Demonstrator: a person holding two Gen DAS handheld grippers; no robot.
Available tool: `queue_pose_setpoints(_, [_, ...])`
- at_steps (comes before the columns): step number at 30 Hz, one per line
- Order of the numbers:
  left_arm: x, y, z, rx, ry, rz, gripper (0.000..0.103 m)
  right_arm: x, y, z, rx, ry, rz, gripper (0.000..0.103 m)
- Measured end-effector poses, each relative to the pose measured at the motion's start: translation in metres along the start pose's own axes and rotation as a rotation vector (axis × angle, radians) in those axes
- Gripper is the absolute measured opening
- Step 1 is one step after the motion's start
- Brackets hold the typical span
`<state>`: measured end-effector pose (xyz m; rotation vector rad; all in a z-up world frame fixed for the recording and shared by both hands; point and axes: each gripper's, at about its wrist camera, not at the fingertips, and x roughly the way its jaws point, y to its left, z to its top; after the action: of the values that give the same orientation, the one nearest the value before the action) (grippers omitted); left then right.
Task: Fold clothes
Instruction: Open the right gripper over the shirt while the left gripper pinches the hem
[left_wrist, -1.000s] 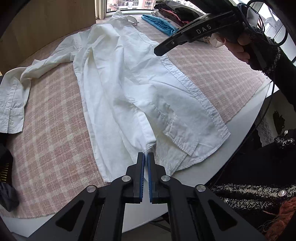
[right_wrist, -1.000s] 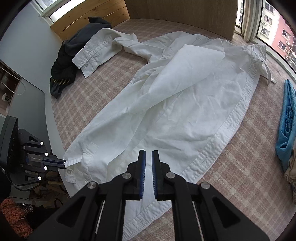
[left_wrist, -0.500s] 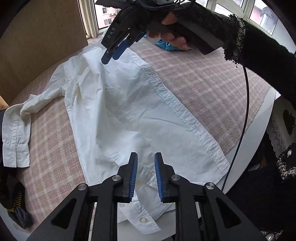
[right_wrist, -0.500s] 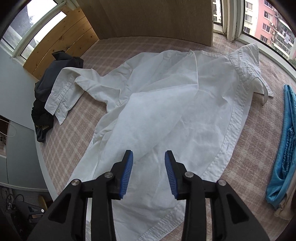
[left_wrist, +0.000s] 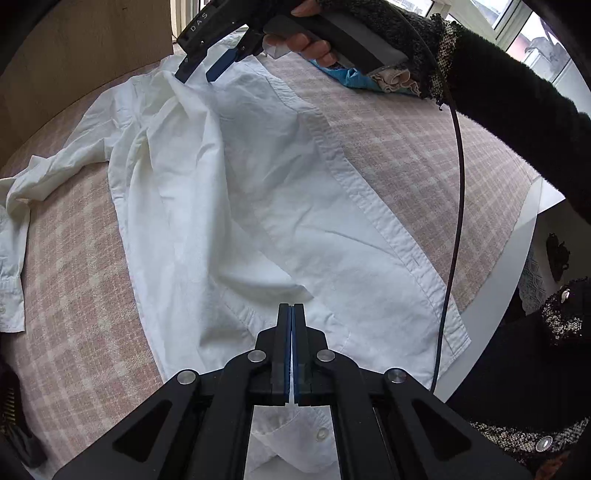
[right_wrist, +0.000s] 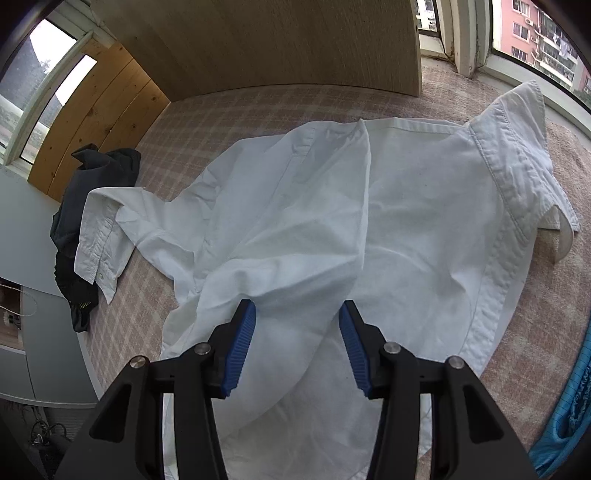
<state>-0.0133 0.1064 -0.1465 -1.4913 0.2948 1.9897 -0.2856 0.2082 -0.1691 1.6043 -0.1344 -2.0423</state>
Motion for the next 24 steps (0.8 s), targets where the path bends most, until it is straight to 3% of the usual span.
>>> queue_pose_setpoints(5, [-0.004, -0.013, 0.008, 0.02, -0.019, 0.041, 0.002, 0.001, 0.007, 0.006, -0.014, 0.01, 0.0, 0.047])
queue_pose_setpoints(7, [0.008, -0.013, 0.013, 0.004, 0.0, 0.067, 0.031, 0.0, 0.01, 0.006, -0.027, 0.009, -0.008, 0.047])
queue_pose_setpoints(9, [0.022, -0.012, 0.018, -0.001, 0.028, 0.123, 0.039, -0.001, 0.012, 0.006, -0.039, 0.01, -0.018, 0.047])
queue_pose_setpoints(13, [0.045, -0.008, 0.02, -0.011, 0.08, 0.144, 0.036, 0.0, 0.011, 0.004, -0.043, 0.014, -0.029, 0.047])
queue_pose_setpoints(14, [0.05, -0.006, 0.019, -0.01, 0.091, 0.136, 0.023, 0.001, 0.01, 0.004, -0.039, 0.012, -0.026, 0.047])
queue_pose_setpoints(17, [0.051, 0.001, 0.016, -0.008, 0.077, 0.123, 0.005, 0.002, 0.006, 0.006, -0.022, 0.008, -0.008, 0.047])
queue_pose_setpoints(21, [0.027, 0.012, 0.012, -0.06, 0.026, 0.047, 0.004, 0.002, 0.003, 0.009, -0.008, 0.005, 0.019, 0.047])
queue_pose_setpoints(24, [-0.001, 0.002, 0.009, -0.037, -0.029, -0.022, 0.004, -0.001, 0.005, 0.01, -0.011, -0.019, 0.053, 0.046])
